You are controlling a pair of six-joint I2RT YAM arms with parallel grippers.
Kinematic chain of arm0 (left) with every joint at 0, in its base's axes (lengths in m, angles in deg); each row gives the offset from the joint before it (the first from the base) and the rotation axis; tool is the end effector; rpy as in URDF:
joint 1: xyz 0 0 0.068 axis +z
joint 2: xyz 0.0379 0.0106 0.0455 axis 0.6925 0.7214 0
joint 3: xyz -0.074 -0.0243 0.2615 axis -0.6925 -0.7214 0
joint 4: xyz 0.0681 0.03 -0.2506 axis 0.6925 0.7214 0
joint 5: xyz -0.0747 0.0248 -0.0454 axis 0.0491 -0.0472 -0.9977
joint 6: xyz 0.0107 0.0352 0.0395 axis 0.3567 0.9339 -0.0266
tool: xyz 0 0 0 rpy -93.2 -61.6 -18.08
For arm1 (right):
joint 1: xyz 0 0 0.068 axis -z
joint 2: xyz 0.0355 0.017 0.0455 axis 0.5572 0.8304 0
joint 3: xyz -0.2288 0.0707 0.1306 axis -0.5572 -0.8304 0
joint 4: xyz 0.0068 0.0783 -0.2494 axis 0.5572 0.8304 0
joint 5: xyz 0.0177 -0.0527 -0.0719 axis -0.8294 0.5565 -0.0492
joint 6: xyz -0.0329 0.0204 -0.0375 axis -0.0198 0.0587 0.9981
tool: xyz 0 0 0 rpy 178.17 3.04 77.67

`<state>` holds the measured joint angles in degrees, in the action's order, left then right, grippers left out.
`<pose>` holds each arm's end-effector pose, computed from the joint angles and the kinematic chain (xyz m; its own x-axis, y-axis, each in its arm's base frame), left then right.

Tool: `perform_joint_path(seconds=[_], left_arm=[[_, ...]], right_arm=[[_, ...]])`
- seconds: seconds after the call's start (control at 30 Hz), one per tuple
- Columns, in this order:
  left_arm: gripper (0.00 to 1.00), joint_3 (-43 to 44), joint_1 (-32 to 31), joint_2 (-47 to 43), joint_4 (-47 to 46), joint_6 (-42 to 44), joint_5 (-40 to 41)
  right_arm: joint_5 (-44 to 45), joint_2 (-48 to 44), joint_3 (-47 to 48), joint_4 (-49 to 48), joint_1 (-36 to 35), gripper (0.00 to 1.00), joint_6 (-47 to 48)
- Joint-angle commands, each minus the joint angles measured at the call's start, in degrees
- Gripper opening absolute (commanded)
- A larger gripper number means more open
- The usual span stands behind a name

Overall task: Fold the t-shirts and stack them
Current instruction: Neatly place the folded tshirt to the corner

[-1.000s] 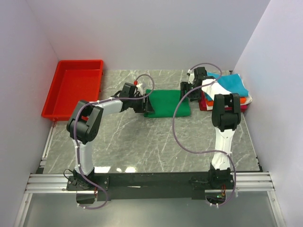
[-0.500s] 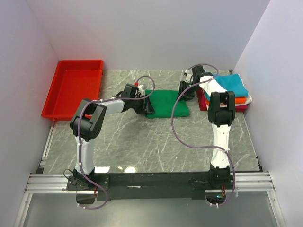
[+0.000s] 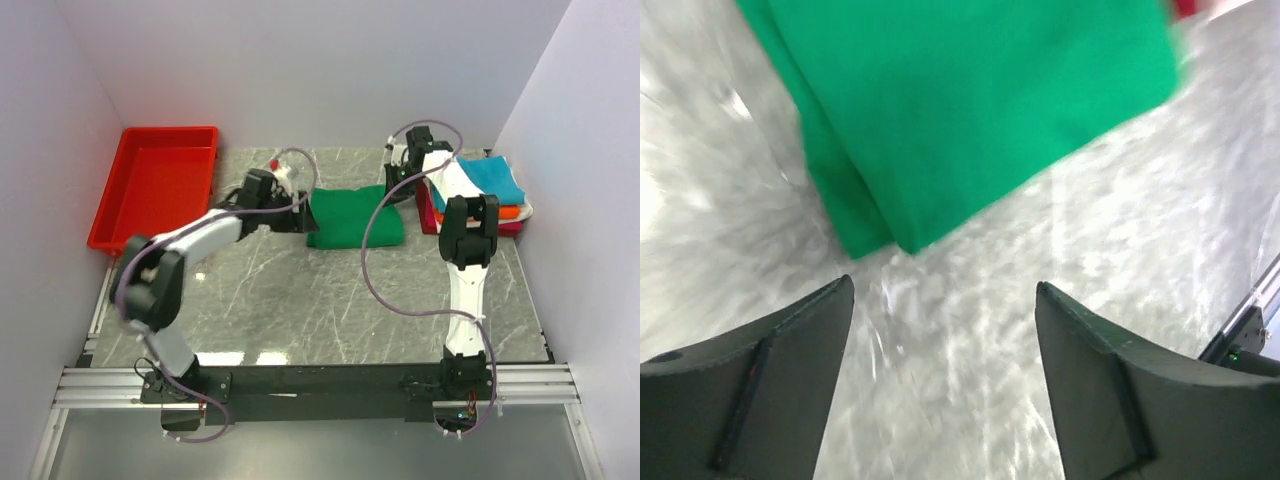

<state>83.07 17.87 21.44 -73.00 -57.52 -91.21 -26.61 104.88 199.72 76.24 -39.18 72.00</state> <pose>0.3490 -0.1861 0.2056 -0.8285 -0.0344 -0.5590 0.3524 0.7437 -0.5681 0.4922 0.0606 0.1858 -0.9102 -0.1427 -0.3888 -0.2932 0.8851 0.3614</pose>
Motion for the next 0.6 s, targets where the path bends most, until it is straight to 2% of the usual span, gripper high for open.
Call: perform_joint_path(seconds=[0.0,0.3,0.57], left_arm=[[0.80,-1.27,0.20,-15.81,1.31,4.90,6.59],[0.83,-11.81,0.38,-38.50,9.83,8.42,12.49],[0.86,-19.73,0.38,-48.19,9.40,11.76,14.69]], right_arm=[[4.32,-9.64,5.55,3.57,-0.30,0.00,11.45],[14.51,-20.36,3.88,2.61,-0.65,0.00,17.36],[19.43,-27.13,5.55,3.57,-0.65,0.00,19.65]])
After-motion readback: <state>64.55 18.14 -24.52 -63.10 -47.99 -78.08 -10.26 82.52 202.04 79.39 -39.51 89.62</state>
